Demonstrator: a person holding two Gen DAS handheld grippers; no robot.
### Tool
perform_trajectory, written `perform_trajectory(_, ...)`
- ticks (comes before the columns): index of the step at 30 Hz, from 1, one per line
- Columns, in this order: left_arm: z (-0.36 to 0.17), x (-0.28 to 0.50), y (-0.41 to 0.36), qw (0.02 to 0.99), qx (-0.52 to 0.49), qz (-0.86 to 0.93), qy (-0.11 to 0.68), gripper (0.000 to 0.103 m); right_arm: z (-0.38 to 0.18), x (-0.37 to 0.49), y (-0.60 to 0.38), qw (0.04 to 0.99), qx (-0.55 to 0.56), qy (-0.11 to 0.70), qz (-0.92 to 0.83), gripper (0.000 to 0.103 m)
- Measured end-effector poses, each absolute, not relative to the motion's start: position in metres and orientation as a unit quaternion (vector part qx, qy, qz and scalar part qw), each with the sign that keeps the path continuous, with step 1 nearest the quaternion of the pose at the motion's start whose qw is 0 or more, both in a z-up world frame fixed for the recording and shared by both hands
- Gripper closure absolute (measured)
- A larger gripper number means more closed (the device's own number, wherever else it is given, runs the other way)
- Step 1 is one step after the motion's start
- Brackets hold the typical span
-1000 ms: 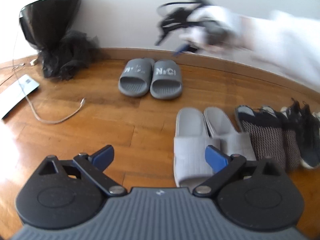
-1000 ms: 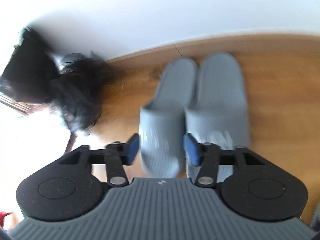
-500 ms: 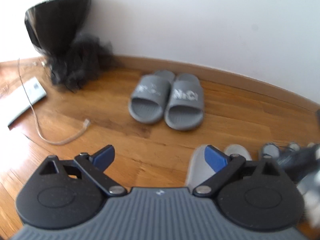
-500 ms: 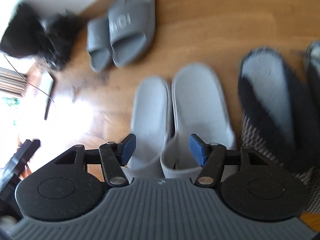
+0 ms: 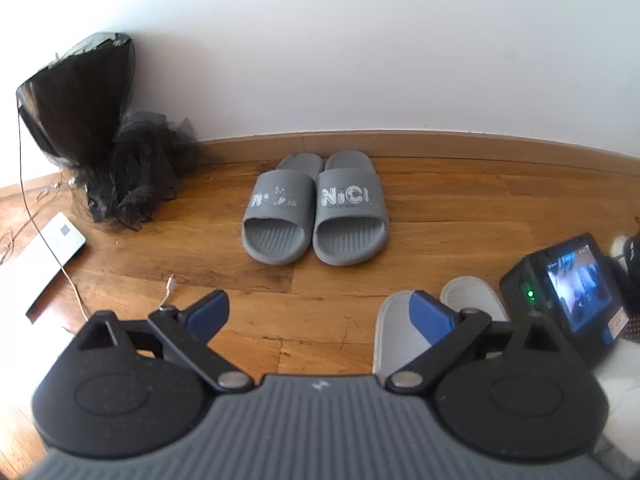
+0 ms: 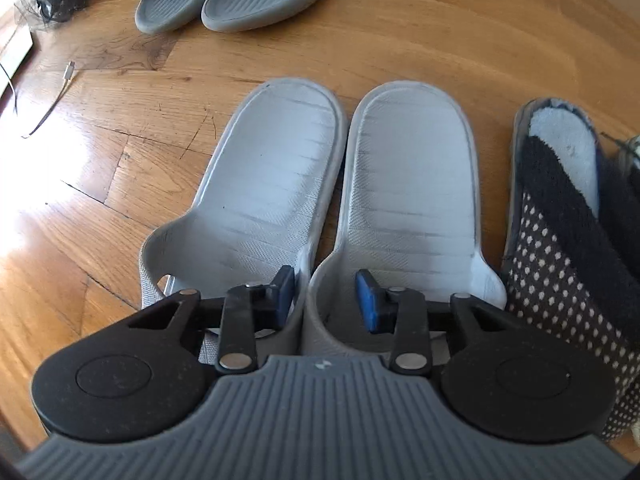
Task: Organize scattered shoes
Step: 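Grasp the light grey slides with the right tool and lift them, then set the light grey slides down beside the grey NaCl slides with the right tool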
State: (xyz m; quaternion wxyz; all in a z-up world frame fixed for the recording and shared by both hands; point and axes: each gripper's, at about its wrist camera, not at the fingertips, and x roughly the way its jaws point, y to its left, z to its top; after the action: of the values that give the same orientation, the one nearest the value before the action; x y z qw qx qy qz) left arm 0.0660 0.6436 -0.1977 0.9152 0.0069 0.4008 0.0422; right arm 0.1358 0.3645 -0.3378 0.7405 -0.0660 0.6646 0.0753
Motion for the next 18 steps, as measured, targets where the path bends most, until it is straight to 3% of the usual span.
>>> perform_trajectory(7,-0.203,0.062,0.66,0.91,-0.019,0.063,0.409,0.005,-0.319,0.131,0.348,0.769,-0.022,0.636,0.054,0.087)
perform_trajectory(18,-0.202,0.066,0.672,0.911,-0.047,0.075,0.403,0.005,-0.299,0.229,0.331,0.81,0.017,0.585,0.025,0.1)
